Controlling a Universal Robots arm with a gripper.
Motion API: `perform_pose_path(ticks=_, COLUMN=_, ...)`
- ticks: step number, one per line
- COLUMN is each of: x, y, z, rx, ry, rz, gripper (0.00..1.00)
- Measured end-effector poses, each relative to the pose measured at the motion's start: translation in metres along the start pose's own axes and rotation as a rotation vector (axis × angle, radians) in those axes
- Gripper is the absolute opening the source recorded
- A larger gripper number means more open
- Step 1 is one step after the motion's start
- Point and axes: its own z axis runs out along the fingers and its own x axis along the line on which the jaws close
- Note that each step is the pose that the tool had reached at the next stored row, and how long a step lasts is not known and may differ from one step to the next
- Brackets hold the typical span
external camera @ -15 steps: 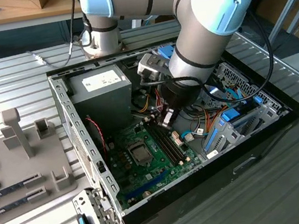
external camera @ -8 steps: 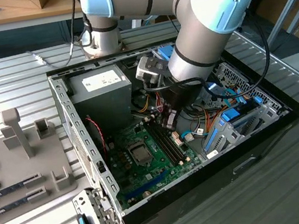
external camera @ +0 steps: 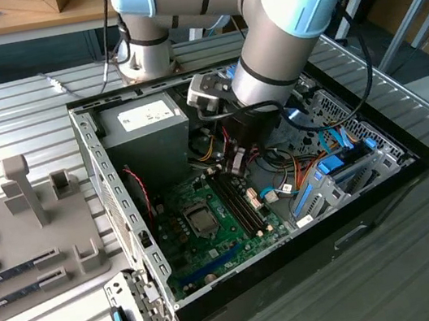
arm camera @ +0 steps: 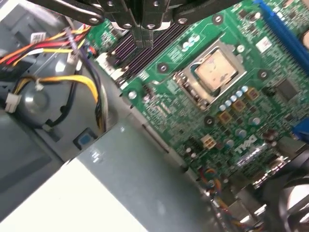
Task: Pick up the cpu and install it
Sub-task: 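Install the first cpu locking lever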
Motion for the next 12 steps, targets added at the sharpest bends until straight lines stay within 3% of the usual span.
perform_pose_path(ticks=4, x=-0.0052, y=0.0045, z=0.0012, rx=0.0001, ry=0.0044, rz=-0.034, gripper=0.11)
perform_pose_path(ticks=8, x=-0.0128, y=0.0137, z=0.0034, rx=-0.0019, ry=0.0030, rz=-0.043, gripper=0.11)
perform_pose_path(ticks=12, x=-0.0114, y=0.0207, z=0.0043, rx=-0.0035, ry=0.0015, rz=-0.045, gripper=0.11)
